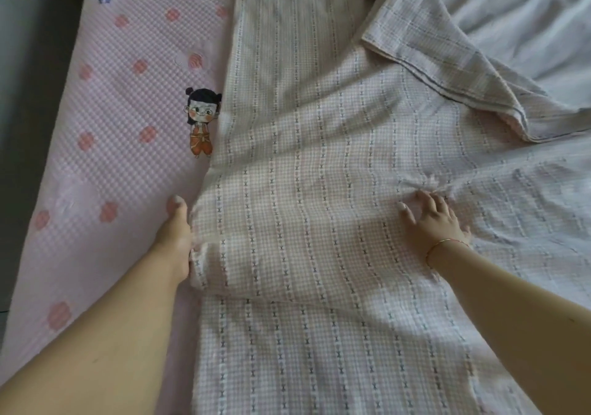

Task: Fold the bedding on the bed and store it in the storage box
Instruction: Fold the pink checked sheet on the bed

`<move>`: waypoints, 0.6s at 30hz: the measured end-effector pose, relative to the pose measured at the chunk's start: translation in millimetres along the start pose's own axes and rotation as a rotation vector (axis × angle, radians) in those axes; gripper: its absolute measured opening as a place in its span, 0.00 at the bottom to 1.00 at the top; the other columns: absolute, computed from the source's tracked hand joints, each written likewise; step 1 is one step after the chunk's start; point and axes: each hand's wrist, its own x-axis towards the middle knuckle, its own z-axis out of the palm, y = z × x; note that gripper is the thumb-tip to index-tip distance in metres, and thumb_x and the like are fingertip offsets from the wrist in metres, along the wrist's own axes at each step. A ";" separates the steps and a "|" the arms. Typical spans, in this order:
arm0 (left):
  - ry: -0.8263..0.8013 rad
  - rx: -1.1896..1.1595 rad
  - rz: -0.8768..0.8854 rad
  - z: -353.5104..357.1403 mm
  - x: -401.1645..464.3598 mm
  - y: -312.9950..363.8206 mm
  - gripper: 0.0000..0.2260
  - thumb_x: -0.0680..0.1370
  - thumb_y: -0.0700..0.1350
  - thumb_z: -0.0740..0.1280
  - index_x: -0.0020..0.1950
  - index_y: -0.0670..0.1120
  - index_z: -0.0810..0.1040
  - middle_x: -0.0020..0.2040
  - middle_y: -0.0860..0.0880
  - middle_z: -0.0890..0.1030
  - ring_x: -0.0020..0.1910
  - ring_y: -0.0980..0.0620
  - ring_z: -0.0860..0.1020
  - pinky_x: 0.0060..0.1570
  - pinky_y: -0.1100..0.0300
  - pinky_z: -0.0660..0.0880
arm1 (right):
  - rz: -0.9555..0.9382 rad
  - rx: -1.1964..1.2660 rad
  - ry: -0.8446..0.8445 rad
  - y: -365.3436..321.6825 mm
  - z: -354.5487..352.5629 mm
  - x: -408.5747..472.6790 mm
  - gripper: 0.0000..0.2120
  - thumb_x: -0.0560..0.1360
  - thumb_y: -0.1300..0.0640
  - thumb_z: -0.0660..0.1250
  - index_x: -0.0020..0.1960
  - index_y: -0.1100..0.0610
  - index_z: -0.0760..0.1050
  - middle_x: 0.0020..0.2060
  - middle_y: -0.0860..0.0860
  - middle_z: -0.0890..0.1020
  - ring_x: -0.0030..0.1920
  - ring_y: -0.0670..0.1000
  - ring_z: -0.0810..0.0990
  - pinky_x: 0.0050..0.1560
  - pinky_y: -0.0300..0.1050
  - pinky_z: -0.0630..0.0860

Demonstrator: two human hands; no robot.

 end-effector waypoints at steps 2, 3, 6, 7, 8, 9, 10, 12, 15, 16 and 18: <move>0.103 -0.018 0.040 -14.7 -0.3 3.3 0.31 0.80 0.66 0.48 0.65 0.44 0.74 0.57 0.45 0.80 0.55 0.45 0.79 0.54 0.51 0.74 | 0.015 -0.029 -0.107 3.2 -1.8 5.3 0.33 0.76 0.33 0.45 0.77 0.47 0.49 0.77 0.45 0.50 0.77 0.51 0.49 0.73 0.65 0.49; 0.128 -0.029 0.057 -22.4 1.6 1.5 0.30 0.81 0.65 0.47 0.62 0.43 0.75 0.55 0.44 0.79 0.54 0.45 0.78 0.54 0.52 0.74 | 0.023 -0.042 -0.132 2.0 -3.1 7.0 0.34 0.75 0.32 0.45 0.77 0.47 0.49 0.77 0.45 0.49 0.77 0.52 0.50 0.72 0.66 0.49; 0.180 -0.071 0.029 -45.2 11.0 -23.5 0.37 0.73 0.75 0.50 0.55 0.44 0.78 0.56 0.44 0.81 0.53 0.43 0.80 0.58 0.45 0.75 | 0.066 -0.092 -0.105 -15.9 -7.0 2.0 0.37 0.74 0.31 0.43 0.77 0.51 0.52 0.76 0.51 0.54 0.76 0.56 0.53 0.73 0.65 0.48; 0.186 -0.096 -0.009 -53.3 21.1 -38.1 0.40 0.70 0.77 0.52 0.56 0.43 0.78 0.57 0.43 0.81 0.53 0.42 0.80 0.58 0.43 0.75 | 0.045 -0.119 -0.071 -25.8 -6.7 -4.1 0.38 0.75 0.31 0.42 0.76 0.53 0.53 0.75 0.52 0.57 0.75 0.56 0.54 0.74 0.63 0.47; 0.169 -0.114 -0.060 -56.6 19.8 -50.1 0.35 0.74 0.73 0.53 0.58 0.44 0.78 0.56 0.42 0.81 0.53 0.42 0.80 0.56 0.44 0.76 | -0.011 -0.149 -0.031 -37.5 -4.2 -13.4 0.37 0.75 0.31 0.42 0.76 0.54 0.55 0.75 0.53 0.59 0.75 0.55 0.55 0.74 0.60 0.47; 0.129 -0.114 -0.071 -52.6 11.9 -58.8 0.26 0.79 0.64 0.54 0.58 0.44 0.77 0.53 0.43 0.81 0.50 0.43 0.79 0.53 0.48 0.77 | -0.084 -0.165 0.010 -47.8 -1.1 -24.4 0.37 0.76 0.32 0.42 0.76 0.55 0.55 0.74 0.52 0.60 0.75 0.55 0.55 0.75 0.58 0.48; 0.095 -0.094 -0.087 -50.2 3.1 -67.6 0.18 0.82 0.55 0.55 0.56 0.44 0.77 0.49 0.43 0.81 0.47 0.44 0.79 0.48 0.52 0.76 | -0.171 -0.161 0.034 -58.4 5.6 -35.1 0.36 0.77 0.34 0.43 0.76 0.55 0.55 0.74 0.52 0.60 0.75 0.54 0.54 0.75 0.55 0.49; 0.026 -0.021 -0.112 -43.0 -12.8 -85.4 0.13 0.83 0.45 0.56 0.50 0.43 0.79 0.45 0.44 0.82 0.43 0.46 0.79 0.44 0.54 0.76 | -0.333 -0.113 0.005 -79.5 21.5 -58.2 0.33 0.78 0.36 0.46 0.76 0.54 0.55 0.75 0.50 0.59 0.76 0.52 0.53 0.75 0.52 0.50; -0.059 0.173 -0.081 -50.7 -14.6 -107.1 0.11 0.80 0.43 0.60 0.53 0.43 0.82 0.53 0.43 0.83 0.51 0.43 0.80 0.57 0.46 0.77 | -0.467 -0.068 -0.103 -103.8 46.9 -87.6 0.31 0.78 0.37 0.48 0.76 0.52 0.56 0.75 0.47 0.58 0.76 0.49 0.52 0.75 0.50 0.51; -0.082 0.176 -0.107 -56.4 -15.0 -113.8 0.10 0.80 0.44 0.62 0.54 0.43 0.82 0.53 0.44 0.83 0.52 0.43 0.80 0.59 0.45 0.76 | -0.490 -0.079 -0.132 -109.1 55.2 -97.4 0.31 0.78 0.37 0.48 0.76 0.52 0.55 0.75 0.46 0.58 0.76 0.48 0.51 0.75 0.50 0.51; -0.111 0.158 -0.129 -55.4 -25.9 -111.6 0.10 0.81 0.42 0.61 0.53 0.42 0.82 0.51 0.42 0.84 0.51 0.42 0.81 0.58 0.46 0.76 | -0.496 -0.091 -0.163 -113.7 62.1 -105.1 0.31 0.78 0.37 0.48 0.76 0.52 0.55 0.75 0.45 0.58 0.76 0.48 0.50 0.75 0.50 0.51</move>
